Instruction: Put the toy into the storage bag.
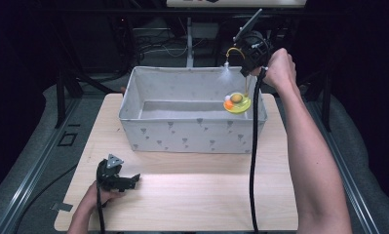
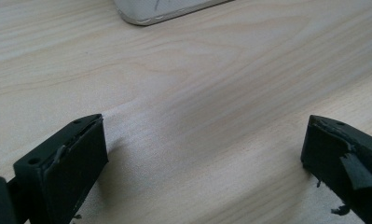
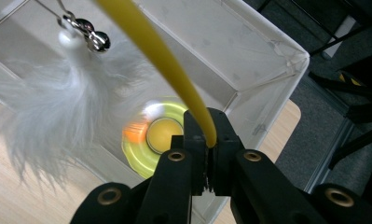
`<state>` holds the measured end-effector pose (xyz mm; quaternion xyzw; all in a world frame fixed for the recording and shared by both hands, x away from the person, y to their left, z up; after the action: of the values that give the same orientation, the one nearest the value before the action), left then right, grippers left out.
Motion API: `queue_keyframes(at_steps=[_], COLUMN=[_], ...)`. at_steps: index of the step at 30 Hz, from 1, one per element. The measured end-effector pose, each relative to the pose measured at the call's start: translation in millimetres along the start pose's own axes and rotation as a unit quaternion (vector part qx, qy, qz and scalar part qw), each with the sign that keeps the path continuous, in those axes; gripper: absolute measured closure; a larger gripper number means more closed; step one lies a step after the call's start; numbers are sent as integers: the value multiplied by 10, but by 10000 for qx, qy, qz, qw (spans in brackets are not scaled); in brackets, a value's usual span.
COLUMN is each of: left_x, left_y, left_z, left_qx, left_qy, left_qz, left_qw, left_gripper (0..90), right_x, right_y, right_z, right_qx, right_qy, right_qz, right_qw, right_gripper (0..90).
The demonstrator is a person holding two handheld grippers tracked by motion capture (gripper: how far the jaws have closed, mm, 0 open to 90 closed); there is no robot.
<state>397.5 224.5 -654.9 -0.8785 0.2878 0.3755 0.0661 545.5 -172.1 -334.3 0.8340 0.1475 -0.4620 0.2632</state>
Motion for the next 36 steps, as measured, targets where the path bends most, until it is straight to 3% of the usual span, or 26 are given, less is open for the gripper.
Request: queue_keyframes(at_steps=[21,36], left_x=[0,-1], left_y=[0,0], left_z=[1,1], left_qx=[2,3], left_qy=[1,-7], left_qz=[-1,-2], left_qw=[10000,10000], left_gripper=[2,2], right_x=[371,732], right_y=[-18,-148], right_z=[235,582], right_qx=[-55,7], right_qy=[-193,-473], right_qz=[-65,-378], right_qw=[9998,9982], right_gripper=[885,885])
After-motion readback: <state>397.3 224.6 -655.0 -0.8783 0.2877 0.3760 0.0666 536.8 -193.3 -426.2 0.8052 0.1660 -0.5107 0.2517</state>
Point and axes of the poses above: each handheld gripper's, and its own axes: x roughly forward along the jaws, z roughly out of its underside, y roughly to its right, the point moved 9 cm from there along x, roughly forward along the jaws, and after that the axes turned 8 degrees about z, right-handed, at the moved point
